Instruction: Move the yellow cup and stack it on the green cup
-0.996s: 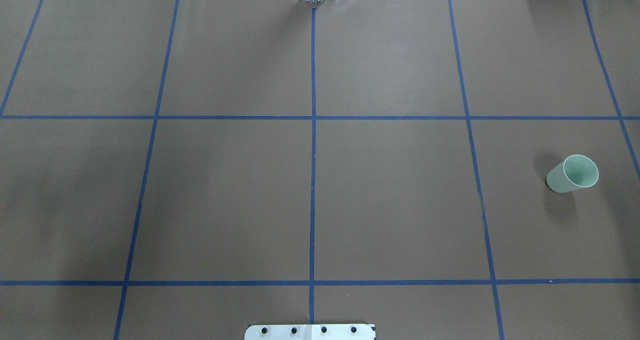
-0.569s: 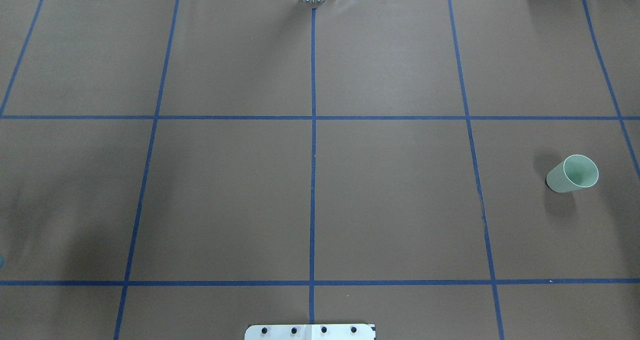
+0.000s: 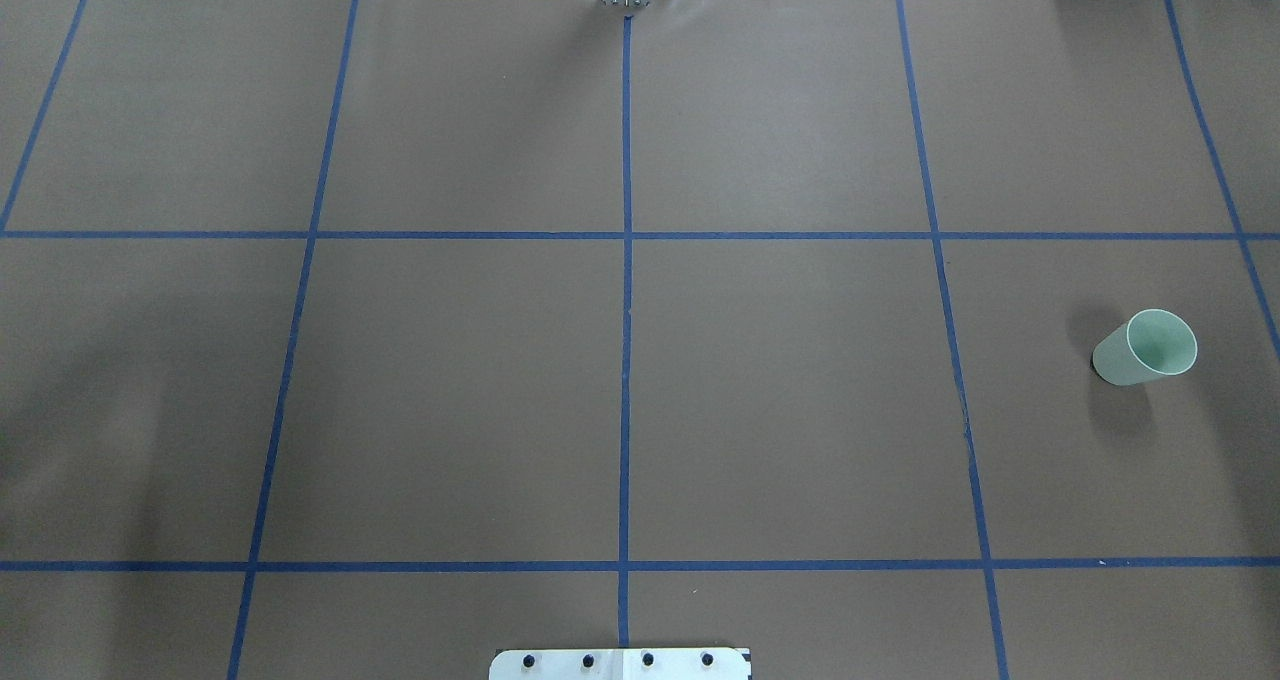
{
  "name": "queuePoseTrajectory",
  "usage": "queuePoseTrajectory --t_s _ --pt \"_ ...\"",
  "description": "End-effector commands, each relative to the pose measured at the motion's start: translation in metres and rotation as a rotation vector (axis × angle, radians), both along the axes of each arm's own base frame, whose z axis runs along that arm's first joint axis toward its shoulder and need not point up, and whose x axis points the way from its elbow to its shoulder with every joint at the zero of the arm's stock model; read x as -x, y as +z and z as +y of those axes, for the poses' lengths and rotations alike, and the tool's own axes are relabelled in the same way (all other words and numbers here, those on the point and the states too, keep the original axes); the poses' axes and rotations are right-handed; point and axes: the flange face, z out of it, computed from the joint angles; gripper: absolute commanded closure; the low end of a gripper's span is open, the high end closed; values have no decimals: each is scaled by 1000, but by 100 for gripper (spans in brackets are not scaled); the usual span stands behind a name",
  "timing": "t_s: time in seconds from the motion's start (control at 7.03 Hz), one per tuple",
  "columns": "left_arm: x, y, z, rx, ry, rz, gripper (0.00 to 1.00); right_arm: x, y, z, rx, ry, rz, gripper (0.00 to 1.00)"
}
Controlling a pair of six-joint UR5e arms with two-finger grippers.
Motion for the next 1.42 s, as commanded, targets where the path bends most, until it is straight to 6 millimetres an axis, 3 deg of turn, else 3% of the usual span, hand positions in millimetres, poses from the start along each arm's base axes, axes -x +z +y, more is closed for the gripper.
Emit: queuePoseTrajectory --t_s 0.0,0.57,1.0,1.28 --pt "13 16 23 49 -15 59 0 9 -5 -7 -13 -21 -1 0" --pt "17 29 42 100 -48 145 0 13 -5 -8 -14 -32 -1 0" --pt "24 70 56 120 -56 147 0 22 -5 -9 -12 -51 -1 0" --pt "21 83 67 162 -89 151 0 22 -5 -9 -12 -52 -1 0"
